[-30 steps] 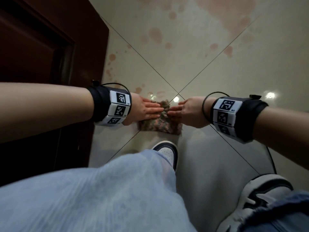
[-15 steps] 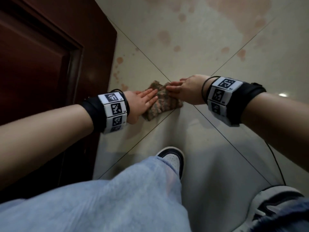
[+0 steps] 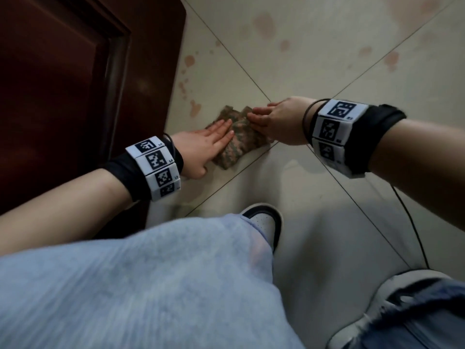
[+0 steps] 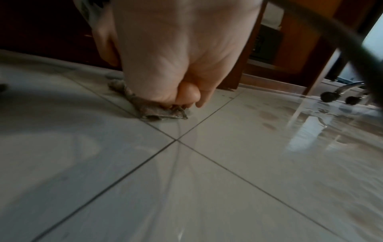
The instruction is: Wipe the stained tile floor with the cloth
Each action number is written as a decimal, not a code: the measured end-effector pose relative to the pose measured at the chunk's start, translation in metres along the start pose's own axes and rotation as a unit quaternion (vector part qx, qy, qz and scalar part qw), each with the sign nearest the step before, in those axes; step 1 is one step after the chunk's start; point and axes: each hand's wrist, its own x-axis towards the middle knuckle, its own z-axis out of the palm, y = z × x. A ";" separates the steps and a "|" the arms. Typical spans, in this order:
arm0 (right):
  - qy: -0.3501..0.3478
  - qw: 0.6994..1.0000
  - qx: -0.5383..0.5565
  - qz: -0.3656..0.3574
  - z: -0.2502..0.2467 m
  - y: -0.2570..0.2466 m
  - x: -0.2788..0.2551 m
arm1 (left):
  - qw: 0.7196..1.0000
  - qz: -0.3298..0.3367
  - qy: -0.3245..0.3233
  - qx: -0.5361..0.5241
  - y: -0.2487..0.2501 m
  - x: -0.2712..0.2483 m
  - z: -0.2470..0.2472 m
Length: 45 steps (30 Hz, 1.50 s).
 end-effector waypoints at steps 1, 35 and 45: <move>-0.006 1.000 -0.009 -0.012 0.005 -0.001 -0.003 | 1.000 0.009 -0.001 0.008 0.002 0.000 0.000; 0.113 0.985 -0.007 -0.134 0.052 -0.012 -0.035 | 0.996 0.086 0.018 0.010 0.036 0.010 0.005; 0.127 0.992 0.027 -0.002 0.001 -0.019 0.004 | 0.977 -0.061 0.036 -0.202 0.003 0.008 0.005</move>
